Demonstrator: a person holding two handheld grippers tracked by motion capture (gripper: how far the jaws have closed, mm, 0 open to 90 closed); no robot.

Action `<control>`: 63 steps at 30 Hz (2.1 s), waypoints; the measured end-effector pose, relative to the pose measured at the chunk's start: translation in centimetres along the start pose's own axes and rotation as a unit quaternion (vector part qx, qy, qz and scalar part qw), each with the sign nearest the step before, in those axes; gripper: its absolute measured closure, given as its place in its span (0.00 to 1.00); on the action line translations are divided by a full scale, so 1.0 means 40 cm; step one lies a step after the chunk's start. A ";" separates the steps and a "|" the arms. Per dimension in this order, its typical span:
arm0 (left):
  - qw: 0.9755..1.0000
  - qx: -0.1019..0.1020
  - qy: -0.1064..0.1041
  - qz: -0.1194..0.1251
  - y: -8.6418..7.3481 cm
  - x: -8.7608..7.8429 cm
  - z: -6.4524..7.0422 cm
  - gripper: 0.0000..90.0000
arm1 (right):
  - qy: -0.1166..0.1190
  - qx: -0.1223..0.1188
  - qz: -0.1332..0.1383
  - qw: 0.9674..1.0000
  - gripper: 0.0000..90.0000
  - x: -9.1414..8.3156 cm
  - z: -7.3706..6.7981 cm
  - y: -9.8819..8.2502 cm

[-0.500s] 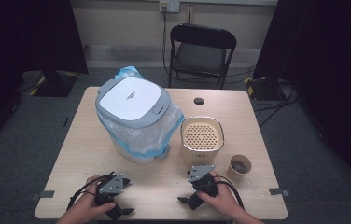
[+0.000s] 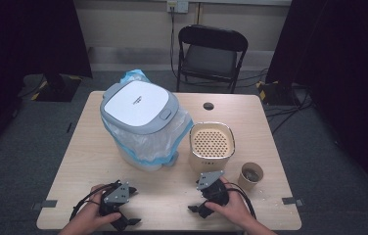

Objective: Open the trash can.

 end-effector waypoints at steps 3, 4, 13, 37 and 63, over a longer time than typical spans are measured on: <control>1.000 0.000 0.000 0.000 0.000 0.000 0.000 0.00 | 0.018 0.010 -0.002 1.000 0.16 -0.013 -0.003 0.007; 1.000 0.000 0.000 0.000 0.000 0.000 0.000 0.00 | 0.020 0.011 -0.004 1.000 0.17 -0.017 -0.003 0.009; 1.000 0.000 0.000 0.000 0.000 0.000 0.000 0.00 | 0.031 -0.012 -0.035 0.999 0.19 -0.052 -0.012 0.021; 1.000 0.000 0.000 0.000 0.000 0.000 0.000 0.00 | 0.052 -0.035 -0.057 0.996 0.20 -0.126 -0.017 0.099; 1.000 0.000 0.000 0.000 0.000 0.000 0.000 0.00 | 0.053 -0.046 -0.046 0.996 0.21 -0.233 0.012 0.227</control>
Point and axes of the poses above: each handheld gripper's, and its own axes: x roughly forward along the jaws, y roughly out of its top, z roughly to its right, the point moved 9 cm from there along x, roughly forward along the jaws, and after that the axes turned 2 degrees about -y, right-handed, at the moved point
